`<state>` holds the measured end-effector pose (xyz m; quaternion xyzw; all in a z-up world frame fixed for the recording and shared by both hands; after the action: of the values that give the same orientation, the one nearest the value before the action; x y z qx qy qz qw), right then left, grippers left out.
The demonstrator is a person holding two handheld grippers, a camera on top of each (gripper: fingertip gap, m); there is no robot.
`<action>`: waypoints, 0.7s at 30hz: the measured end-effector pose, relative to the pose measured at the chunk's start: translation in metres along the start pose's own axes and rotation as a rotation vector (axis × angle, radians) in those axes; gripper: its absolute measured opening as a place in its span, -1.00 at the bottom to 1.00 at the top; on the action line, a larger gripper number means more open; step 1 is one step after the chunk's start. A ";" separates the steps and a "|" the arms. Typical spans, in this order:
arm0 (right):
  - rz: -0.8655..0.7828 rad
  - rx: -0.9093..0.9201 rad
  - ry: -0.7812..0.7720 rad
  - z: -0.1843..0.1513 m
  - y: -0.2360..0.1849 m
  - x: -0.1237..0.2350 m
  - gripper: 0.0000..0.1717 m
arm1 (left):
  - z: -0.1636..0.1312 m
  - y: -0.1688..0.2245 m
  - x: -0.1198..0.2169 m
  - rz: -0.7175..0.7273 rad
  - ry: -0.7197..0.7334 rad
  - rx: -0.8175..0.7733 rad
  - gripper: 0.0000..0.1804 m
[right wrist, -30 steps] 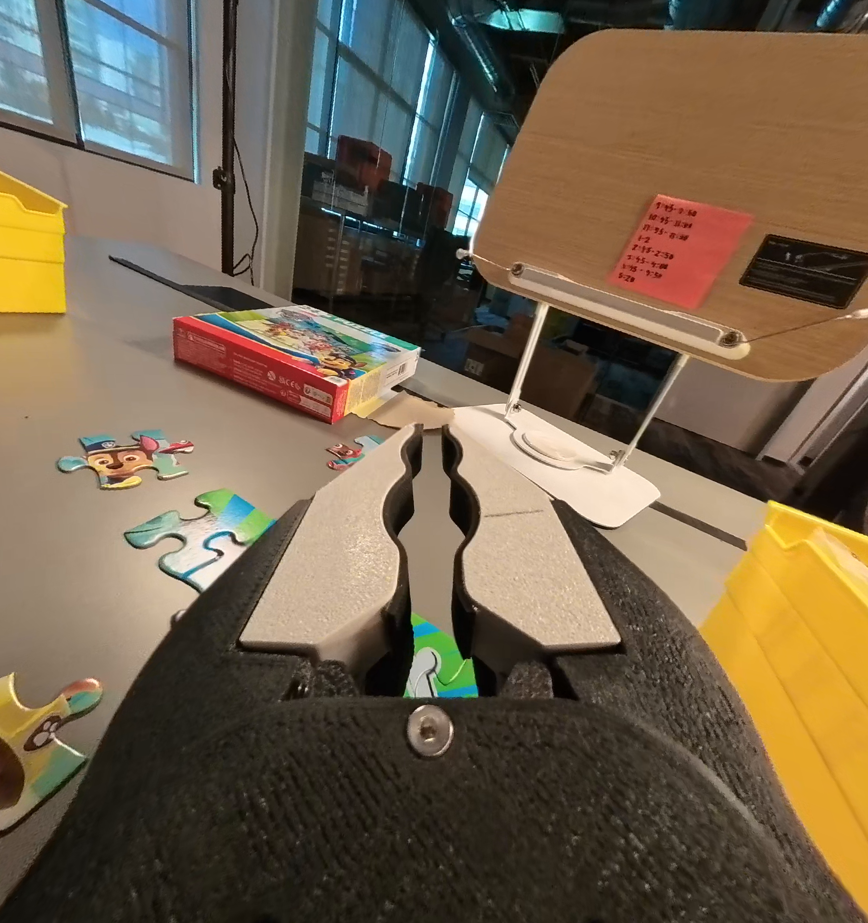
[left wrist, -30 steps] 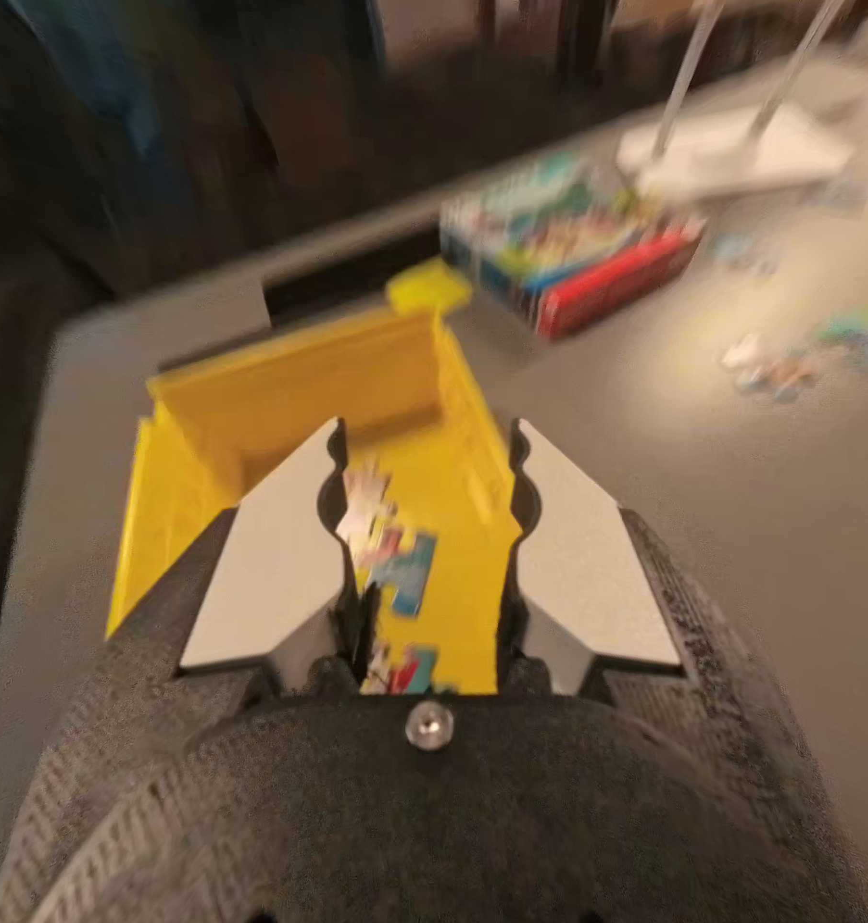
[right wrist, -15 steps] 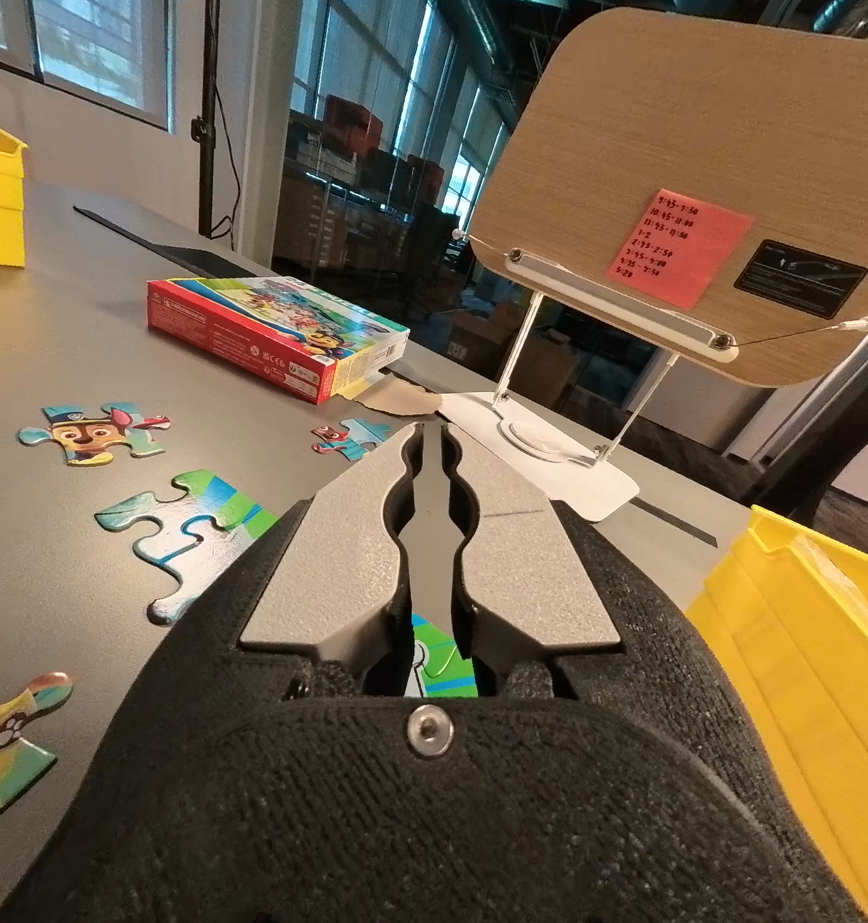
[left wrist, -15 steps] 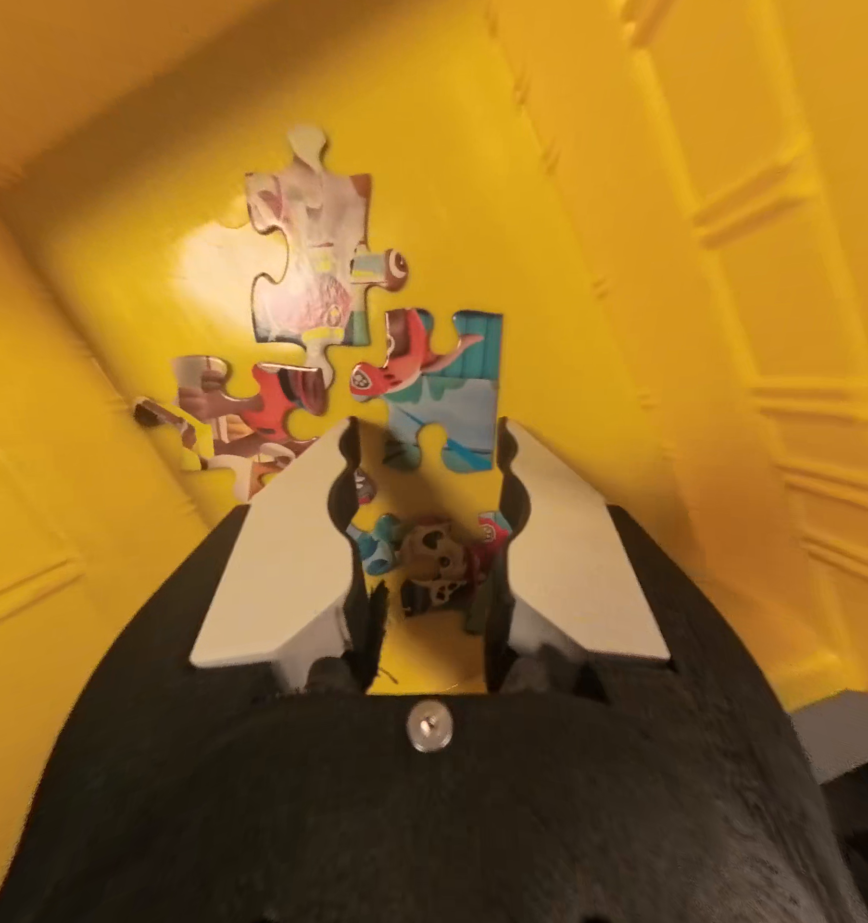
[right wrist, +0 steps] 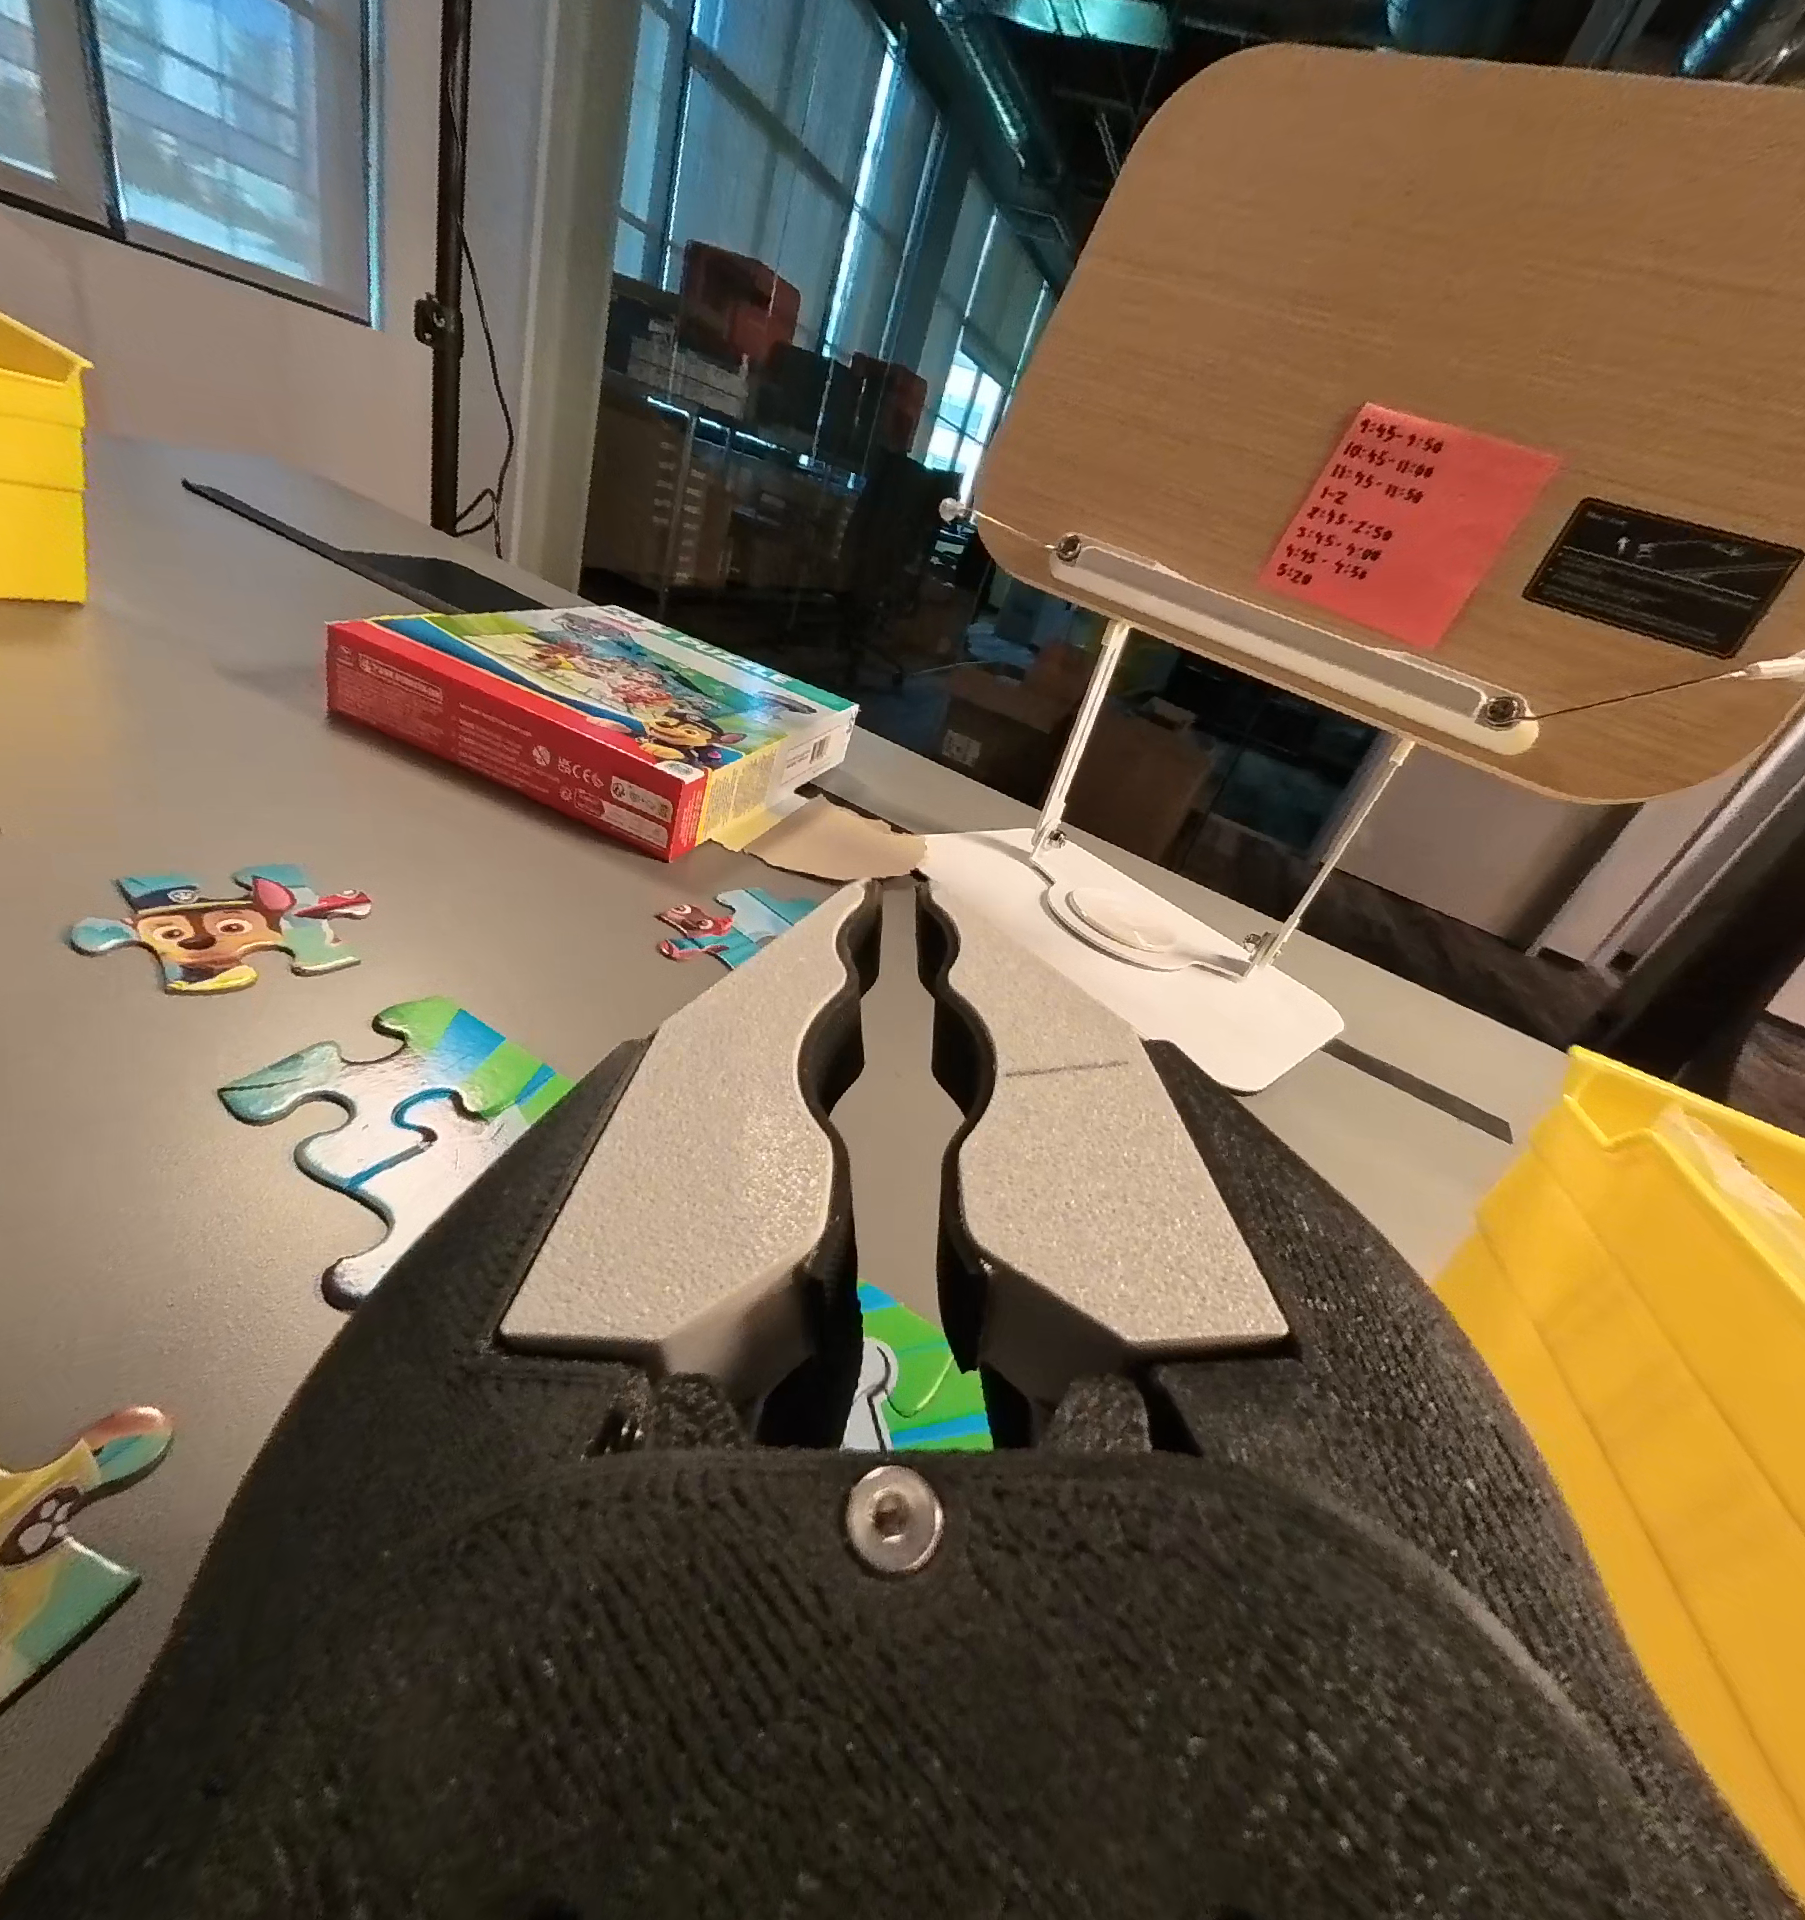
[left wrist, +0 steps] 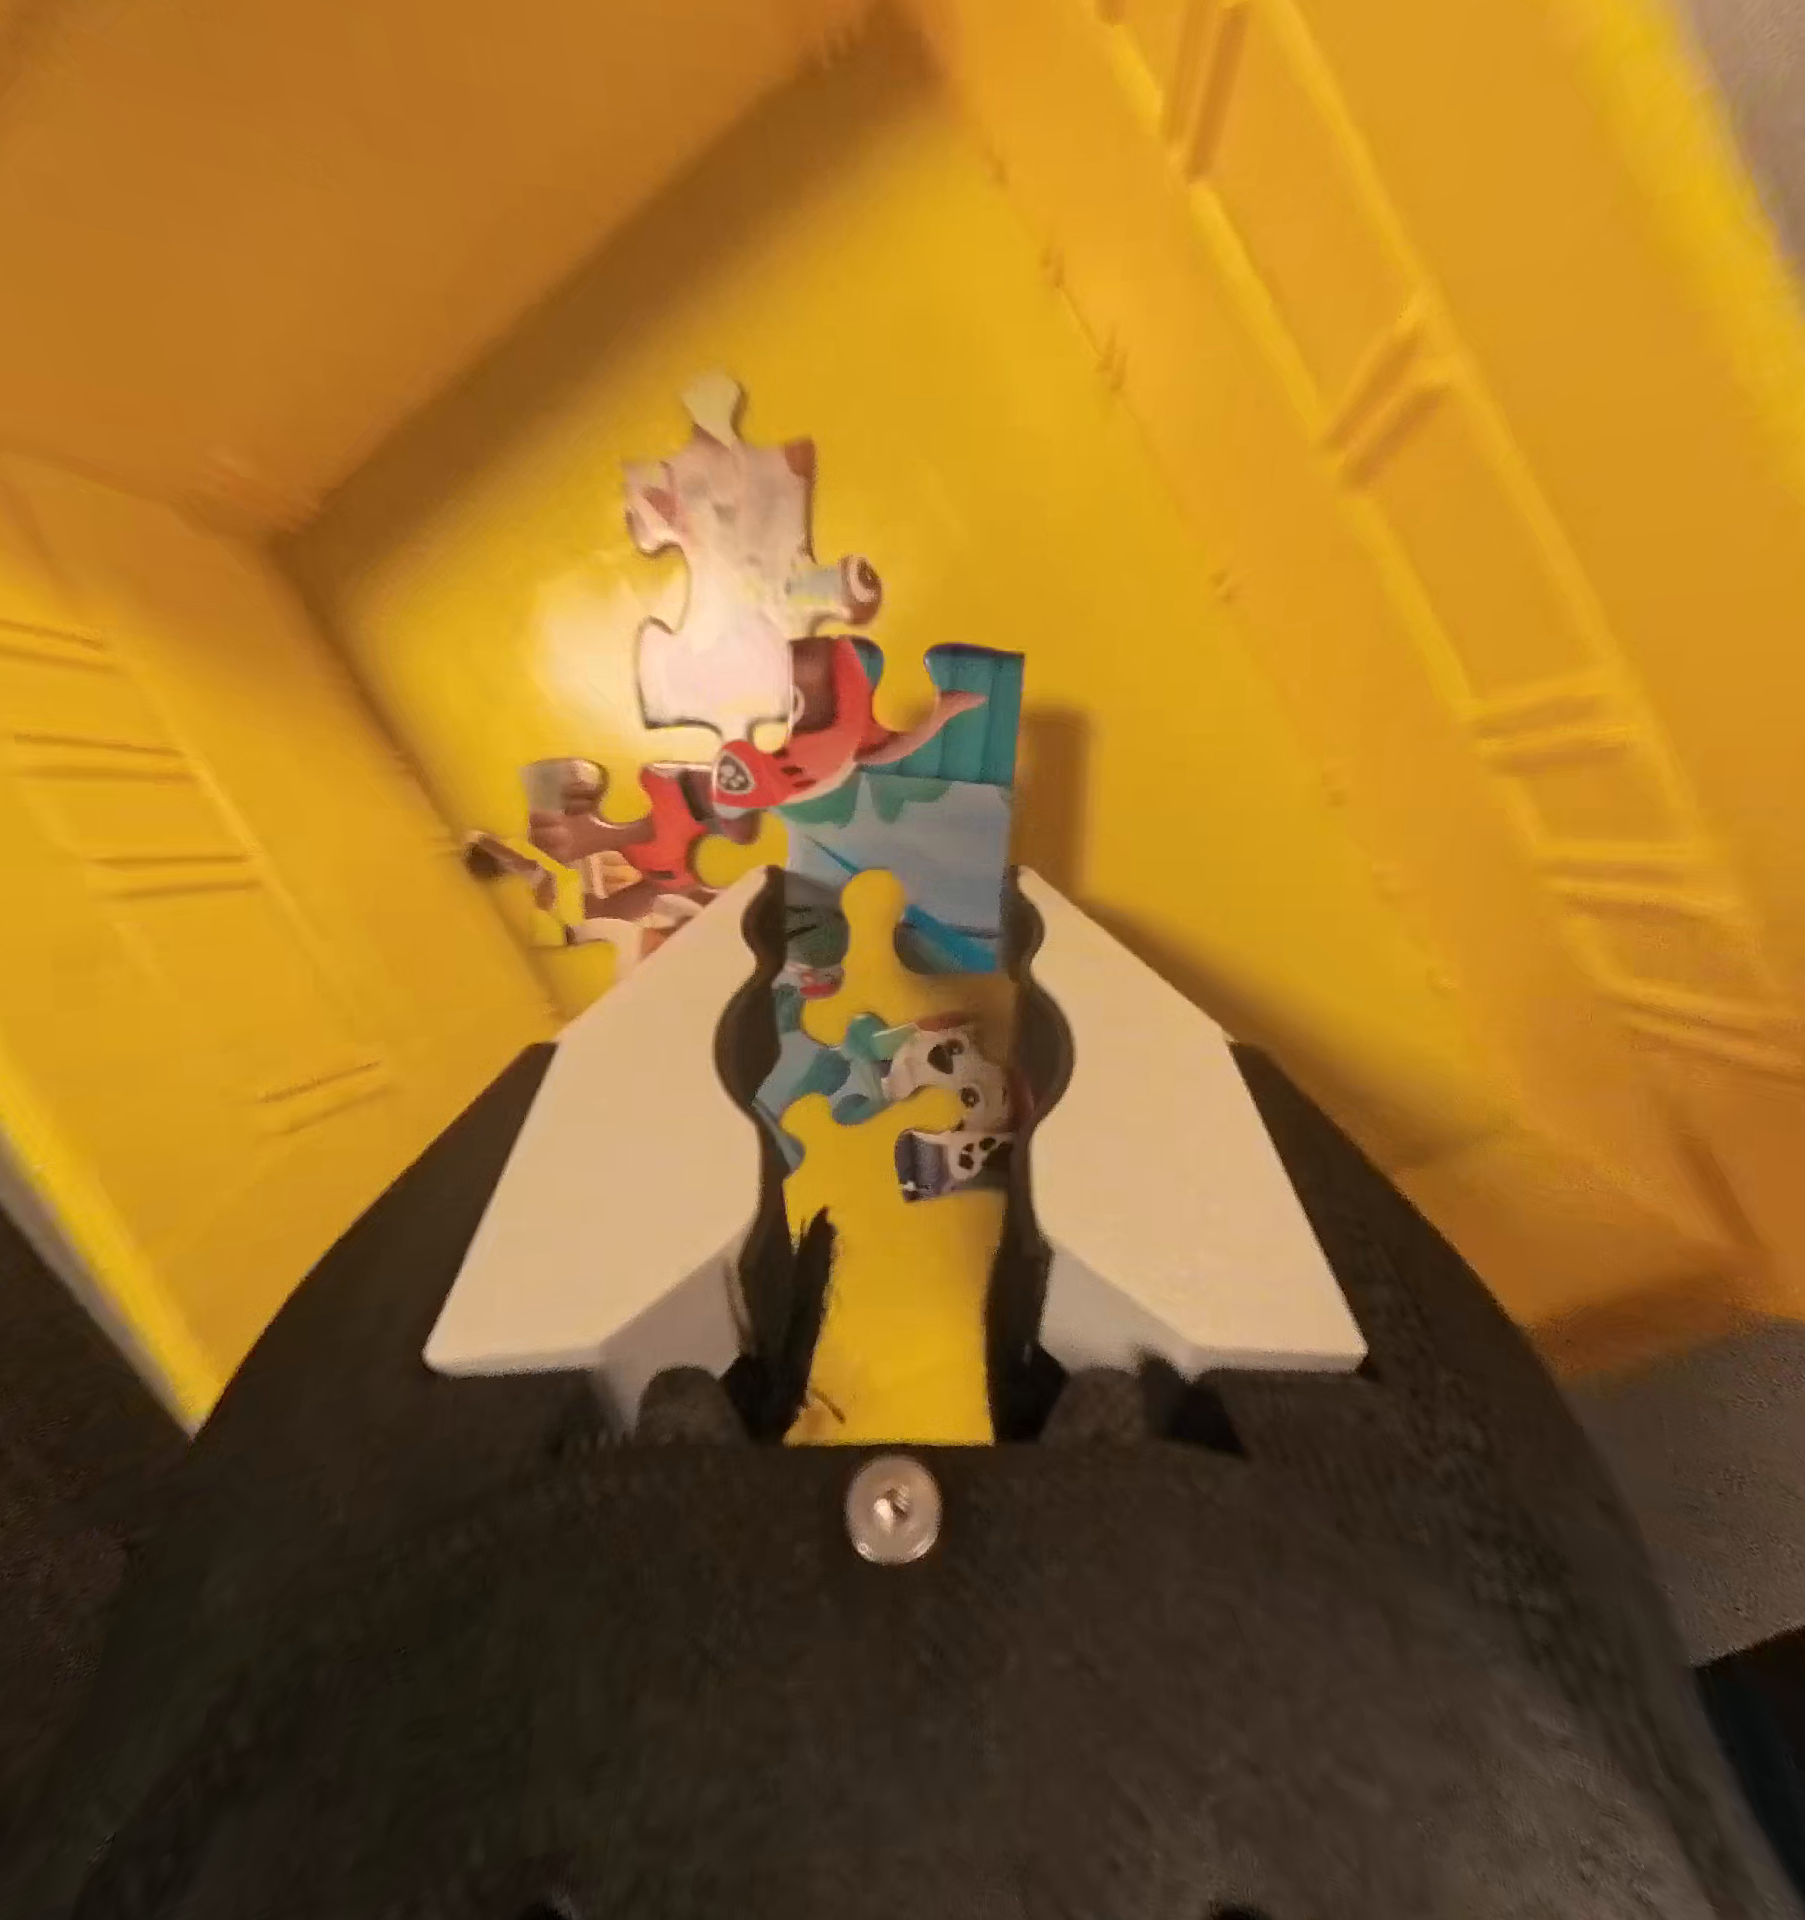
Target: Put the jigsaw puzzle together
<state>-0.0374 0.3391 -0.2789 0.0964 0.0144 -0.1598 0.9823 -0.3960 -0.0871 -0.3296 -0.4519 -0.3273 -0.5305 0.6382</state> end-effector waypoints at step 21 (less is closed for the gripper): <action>0.040 -0.062 0.063 0.009 0.000 0.006 -0.97 | 0.106 0.003 0.062 0.168 0.172 0.067 -0.72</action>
<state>-0.0314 0.3350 -0.2706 0.0712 0.0483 -0.1368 0.9869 -0.3725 -0.0131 -0.2345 -0.4090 -0.2500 -0.5006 0.7208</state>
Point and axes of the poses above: each gripper's, where its closed fingertips meet, x back along the fingers, z out of its top, y = z × x across the jaws, the point moved 2 cm from there along x, back along the fingers, and after that the axes turned 7 degrees about -x, right-handed, at the moved point
